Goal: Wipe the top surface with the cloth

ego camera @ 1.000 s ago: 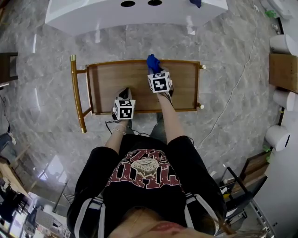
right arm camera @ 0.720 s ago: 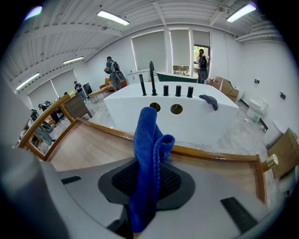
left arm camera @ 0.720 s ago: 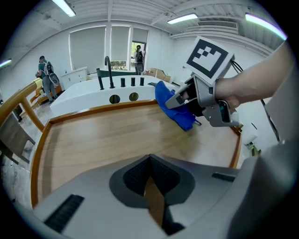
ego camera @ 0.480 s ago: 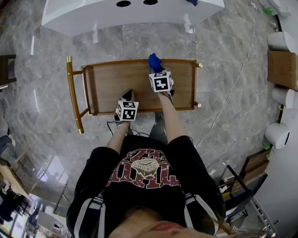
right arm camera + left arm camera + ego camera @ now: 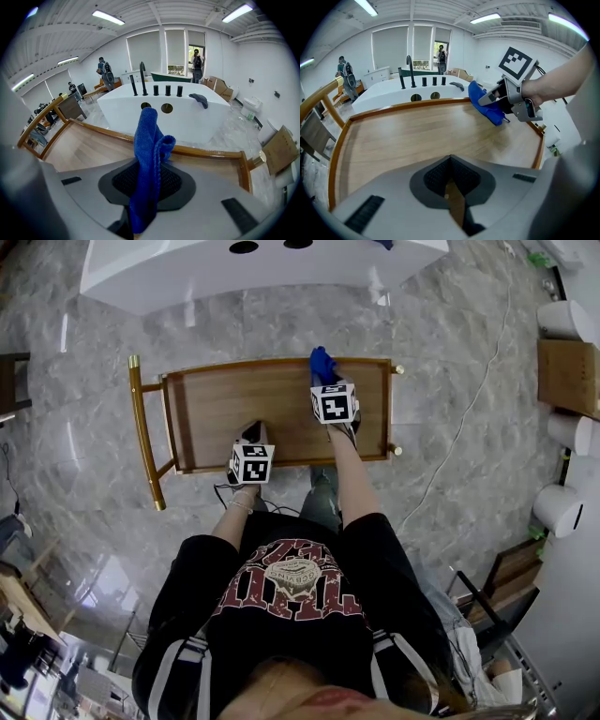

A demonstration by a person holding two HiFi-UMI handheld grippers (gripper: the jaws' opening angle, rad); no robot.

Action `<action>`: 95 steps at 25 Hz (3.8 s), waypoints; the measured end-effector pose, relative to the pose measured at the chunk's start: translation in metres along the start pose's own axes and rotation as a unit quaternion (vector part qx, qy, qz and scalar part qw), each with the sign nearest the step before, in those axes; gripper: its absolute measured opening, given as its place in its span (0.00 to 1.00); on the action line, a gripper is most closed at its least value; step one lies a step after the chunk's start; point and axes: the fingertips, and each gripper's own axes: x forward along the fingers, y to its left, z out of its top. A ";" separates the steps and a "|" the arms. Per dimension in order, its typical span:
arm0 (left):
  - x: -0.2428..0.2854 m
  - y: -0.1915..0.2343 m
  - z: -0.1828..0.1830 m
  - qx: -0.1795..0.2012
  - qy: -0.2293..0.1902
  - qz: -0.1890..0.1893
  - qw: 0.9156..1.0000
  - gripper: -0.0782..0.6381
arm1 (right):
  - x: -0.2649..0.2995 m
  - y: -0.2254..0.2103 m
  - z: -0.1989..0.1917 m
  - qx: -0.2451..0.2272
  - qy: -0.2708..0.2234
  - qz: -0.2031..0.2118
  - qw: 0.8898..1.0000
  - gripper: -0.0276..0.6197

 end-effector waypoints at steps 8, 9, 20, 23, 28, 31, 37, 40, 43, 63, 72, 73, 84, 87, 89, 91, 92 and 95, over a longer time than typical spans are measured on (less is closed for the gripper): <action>-0.001 -0.003 0.004 0.008 -0.003 0.006 1.000 0.18 | -0.008 -0.026 -0.005 0.009 0.000 -0.010 1.000 0.18; -0.001 -0.004 0.004 0.008 -0.003 0.006 1.000 0.18 | -0.009 -0.029 -0.005 0.009 0.000 -0.011 1.000 0.18; 0.000 -0.006 0.004 0.016 -0.006 0.010 1.000 0.18 | -0.017 -0.069 -0.016 0.024 -0.001 -0.034 0.999 0.18; 0.000 -0.006 0.004 0.018 -0.008 0.011 1.000 0.18 | -0.020 -0.080 -0.017 0.024 0.001 -0.039 0.999 0.18; 0.003 -0.007 0.005 0.023 -0.009 0.013 1.000 0.18 | -0.023 -0.100 -0.022 0.032 0.002 -0.050 0.998 0.18; 0.000 -0.004 0.003 0.023 -0.010 0.014 1.000 0.18 | -0.027 -0.103 -0.024 0.033 0.003 -0.054 0.998 0.18; -0.005 0.012 -0.002 0.023 -0.009 0.008 1.000 0.18 | -0.031 -0.112 -0.026 0.045 0.005 -0.080 0.996 0.18; -0.027 0.047 -0.016 0.024 -0.015 0.006 1.000 0.18 | -0.038 -0.081 -0.020 0.049 0.007 -0.092 0.995 0.18; -0.047 0.062 -0.027 0.022 -0.010 0.007 1.000 0.18 | -0.049 -0.065 -0.018 0.054 0.002 -0.098 0.994 0.18; 0.006 -0.016 0.003 0.017 0.005 0.014 1.000 0.18 | -0.046 -0.163 -0.037 0.035 0.006 -0.090 0.995 0.18; 0.009 -0.010 0.007 0.026 0.002 0.020 0.999 0.18 | -0.049 -0.156 -0.050 0.047 0.007 -0.091 0.995 0.18; 0.009 -0.011 0.007 0.028 0.001 0.018 0.999 0.18 | -0.051 -0.155 -0.052 0.048 0.006 -0.093 0.995 0.18; 0.003 -0.002 -0.003 0.032 -0.005 0.016 0.999 0.18 | -0.069 -0.132 -0.084 0.059 0.011 -0.098 0.993 0.18; 0.004 -0.002 -0.003 0.031 -0.005 0.013 0.999 0.18 | -0.072 -0.130 -0.088 0.054 0.009 -0.104 0.993 0.18; 0.006 -0.003 -0.001 0.032 -0.006 0.011 0.999 0.18 | -0.073 -0.132 -0.090 0.054 0.008 -0.106 0.993 0.18; 0.007 -0.005 0.000 0.033 -0.006 0.011 0.999 0.18 | -0.074 -0.134 -0.094 0.053 0.011 -0.105 0.993 0.18; 0.007 -0.006 0.001 0.034 -0.007 0.011 0.999 0.18 | -0.075 -0.134 -0.095 0.051 0.012 -0.106 0.993 0.18; 0.005 -0.005 0.002 0.037 -0.010 0.013 0.999 0.18 | -0.079 -0.130 -0.096 0.052 0.008 -0.113 0.992 0.18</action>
